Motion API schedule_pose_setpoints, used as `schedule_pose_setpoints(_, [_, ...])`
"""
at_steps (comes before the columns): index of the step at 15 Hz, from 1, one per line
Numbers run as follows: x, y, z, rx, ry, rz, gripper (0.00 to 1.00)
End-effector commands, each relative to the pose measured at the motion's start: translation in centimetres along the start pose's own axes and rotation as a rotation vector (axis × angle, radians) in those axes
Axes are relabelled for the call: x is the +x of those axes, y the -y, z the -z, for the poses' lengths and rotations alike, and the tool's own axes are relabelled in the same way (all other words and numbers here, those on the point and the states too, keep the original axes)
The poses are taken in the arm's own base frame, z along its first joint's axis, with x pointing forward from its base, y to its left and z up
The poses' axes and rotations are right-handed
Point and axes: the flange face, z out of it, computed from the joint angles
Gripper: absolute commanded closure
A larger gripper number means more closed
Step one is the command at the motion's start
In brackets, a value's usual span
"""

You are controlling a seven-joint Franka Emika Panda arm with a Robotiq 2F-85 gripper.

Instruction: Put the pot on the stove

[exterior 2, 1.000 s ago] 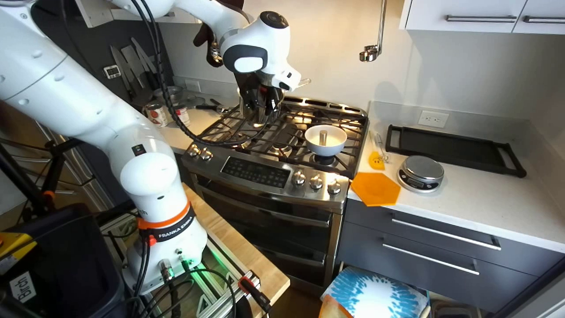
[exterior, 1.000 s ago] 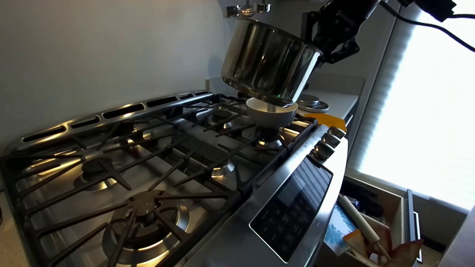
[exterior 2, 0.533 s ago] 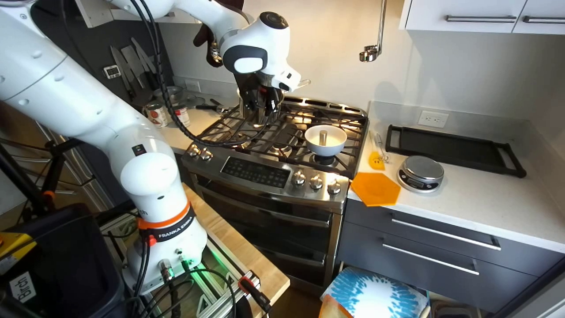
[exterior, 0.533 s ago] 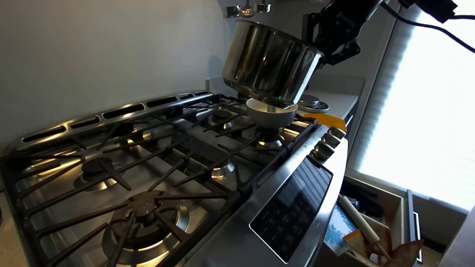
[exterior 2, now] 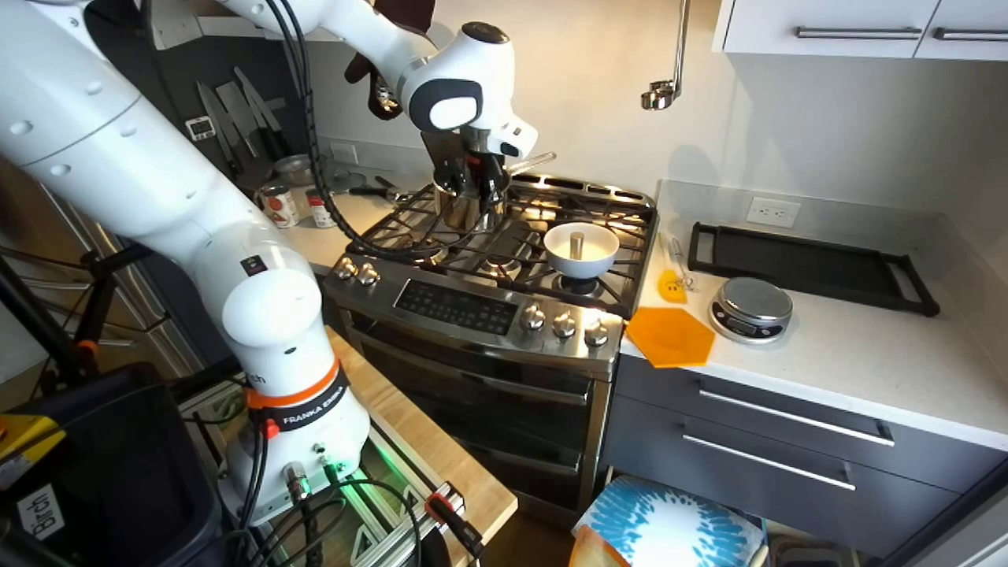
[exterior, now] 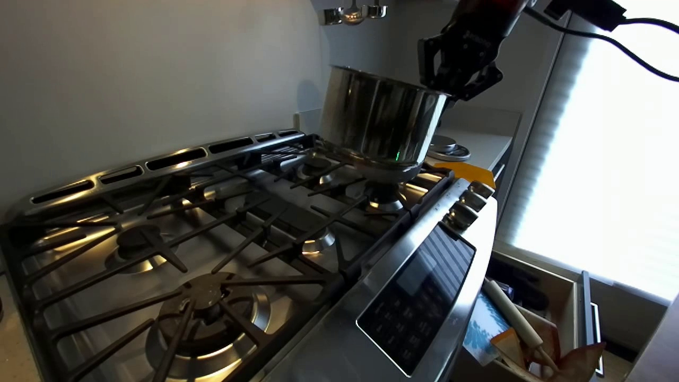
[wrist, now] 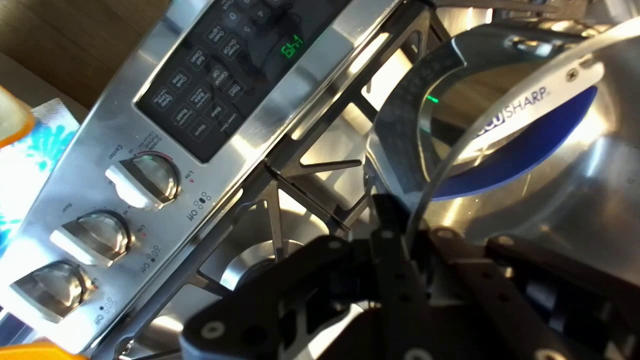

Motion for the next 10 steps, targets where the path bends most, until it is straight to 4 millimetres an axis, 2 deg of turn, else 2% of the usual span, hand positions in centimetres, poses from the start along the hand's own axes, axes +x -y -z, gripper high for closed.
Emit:
schedule_pose_setpoints(1, [2.5,3.6,-1.0,-0.110,-0.035,-0.002,0.99])
schedule_pose_setpoints(5, [3.4,6.5,-3.4,-0.185,-0.048,0.037,0.99])
schedule_pose_setpoints(8, [2.4,9.0,-5.7,-0.197,-0.043,0.111,0.99])
schedule_pose_setpoints(10, [2.2,9.4,-6.4,-0.180,-0.028,0.139,0.99])
